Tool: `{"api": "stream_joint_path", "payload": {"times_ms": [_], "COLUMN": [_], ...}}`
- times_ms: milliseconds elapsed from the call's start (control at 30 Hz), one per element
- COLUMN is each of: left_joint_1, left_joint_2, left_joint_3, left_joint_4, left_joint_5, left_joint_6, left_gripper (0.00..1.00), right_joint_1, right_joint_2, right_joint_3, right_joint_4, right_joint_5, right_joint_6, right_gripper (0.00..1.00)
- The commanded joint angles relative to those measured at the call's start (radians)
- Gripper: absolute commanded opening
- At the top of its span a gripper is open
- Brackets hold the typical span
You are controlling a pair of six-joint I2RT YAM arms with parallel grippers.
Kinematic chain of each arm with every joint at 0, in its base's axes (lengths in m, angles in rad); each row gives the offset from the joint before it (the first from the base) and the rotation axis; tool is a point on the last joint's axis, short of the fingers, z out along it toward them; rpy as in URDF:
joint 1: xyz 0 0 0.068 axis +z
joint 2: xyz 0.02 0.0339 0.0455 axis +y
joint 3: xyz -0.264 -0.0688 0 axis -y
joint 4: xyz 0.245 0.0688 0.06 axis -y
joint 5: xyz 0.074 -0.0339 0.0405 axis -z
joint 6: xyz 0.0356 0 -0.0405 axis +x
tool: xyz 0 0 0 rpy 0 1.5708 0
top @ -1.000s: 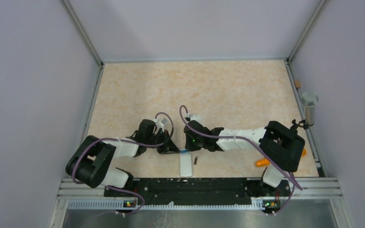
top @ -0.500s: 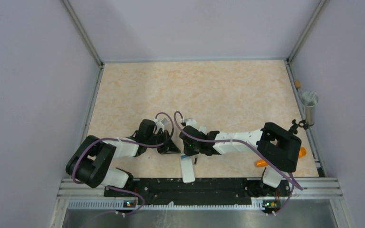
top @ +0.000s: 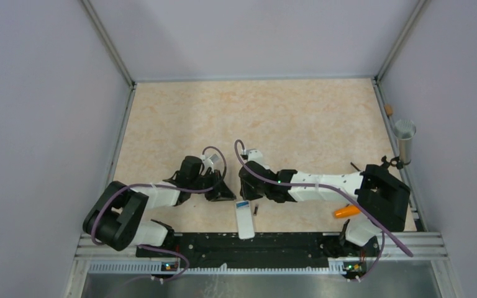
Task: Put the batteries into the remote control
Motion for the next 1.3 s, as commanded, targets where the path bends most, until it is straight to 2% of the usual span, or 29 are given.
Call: {"api": "stream_joint_path", "payload": {"times_ms": [0, 467, 900, 1267], "left_joint_1": [-0.003, -0.007, -0.034, -0.042], "left_joint_2": [-0.031, -0.006, 0.039, -0.01], "left_joint_3": [-0.013, -0.038, -0.047, -0.047], "left_joint_4": [-0.013, -0.019, 0.051, 0.023], "left_joint_5": [0.015, 0.043, 0.048, 0.032], "left_joint_6": [0.027, 0.039, 0.003, -0.005], "left_gripper": [0.19, 0.19, 0.17, 0.18], "right_joint_1": [0.012, 0.013, 0.014, 0.015], "right_joint_2": [-0.042, -0.031, -0.013, -0.048], "right_joint_3": [-0.01, -0.047, -0.052, -0.072], "right_joint_4": [0.005, -0.001, 0.014, -0.02], "right_joint_5": [-0.008, -0.033, -0.072, -0.05], "right_joint_6": [0.038, 0.066, 0.071, 0.091], "right_gripper": [0.25, 0.23, 0.23, 0.2]}}
